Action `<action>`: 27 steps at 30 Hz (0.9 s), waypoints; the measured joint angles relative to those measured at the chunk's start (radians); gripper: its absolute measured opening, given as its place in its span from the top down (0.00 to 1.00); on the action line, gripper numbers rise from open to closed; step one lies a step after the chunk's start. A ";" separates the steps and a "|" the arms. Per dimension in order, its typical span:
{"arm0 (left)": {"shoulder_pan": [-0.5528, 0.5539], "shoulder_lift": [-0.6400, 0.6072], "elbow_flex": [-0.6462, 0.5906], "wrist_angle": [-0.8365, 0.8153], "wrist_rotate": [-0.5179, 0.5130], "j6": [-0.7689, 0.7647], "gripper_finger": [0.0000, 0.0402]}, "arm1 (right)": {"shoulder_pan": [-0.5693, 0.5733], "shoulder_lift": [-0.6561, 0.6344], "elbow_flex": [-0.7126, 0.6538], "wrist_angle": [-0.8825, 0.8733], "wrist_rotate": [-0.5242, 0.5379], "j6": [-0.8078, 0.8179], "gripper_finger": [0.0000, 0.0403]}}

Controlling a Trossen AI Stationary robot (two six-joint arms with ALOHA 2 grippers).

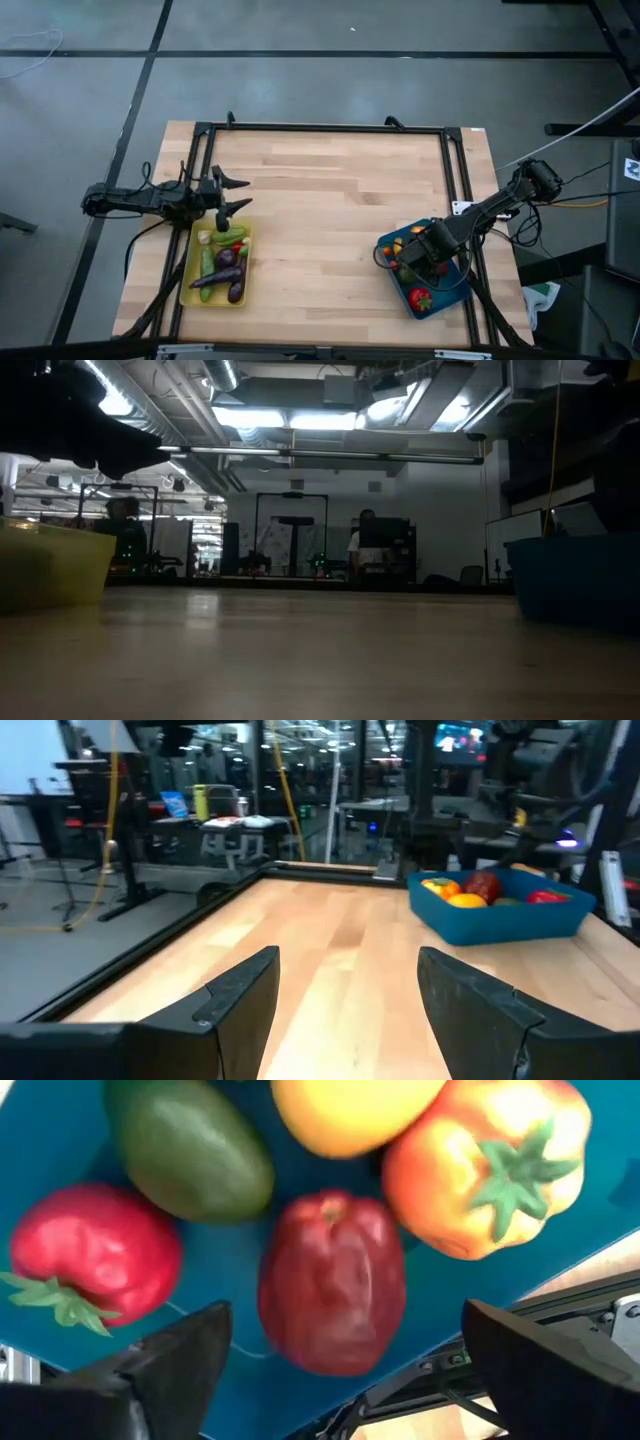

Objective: Sort produce into baskets
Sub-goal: Put the apple into the blue bin, then return to Home Position

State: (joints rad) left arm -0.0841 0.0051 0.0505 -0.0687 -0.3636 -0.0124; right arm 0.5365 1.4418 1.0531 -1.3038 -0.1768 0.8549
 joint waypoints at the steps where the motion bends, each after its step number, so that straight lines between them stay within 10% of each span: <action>1: 0.000 0.000 0.000 -0.002 0.014 0.000 0.41 | 0.000 0.000 0.000 -0.001 0.000 -0.003 0.06; 16: 0.000 0.000 0.000 -0.003 0.050 0.020 0.41 | -0.022 -0.064 0.229 -0.049 0.088 -0.133 0.15; 27: 0.000 0.000 0.000 -0.006 0.050 0.027 0.41 | -0.338 -0.289 0.355 0.242 0.164 -0.637 0.15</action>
State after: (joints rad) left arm -0.0841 0.0054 0.0505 -0.0742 -0.3138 0.0145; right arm 0.1980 1.1532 1.4078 -1.0621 -0.0125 0.2179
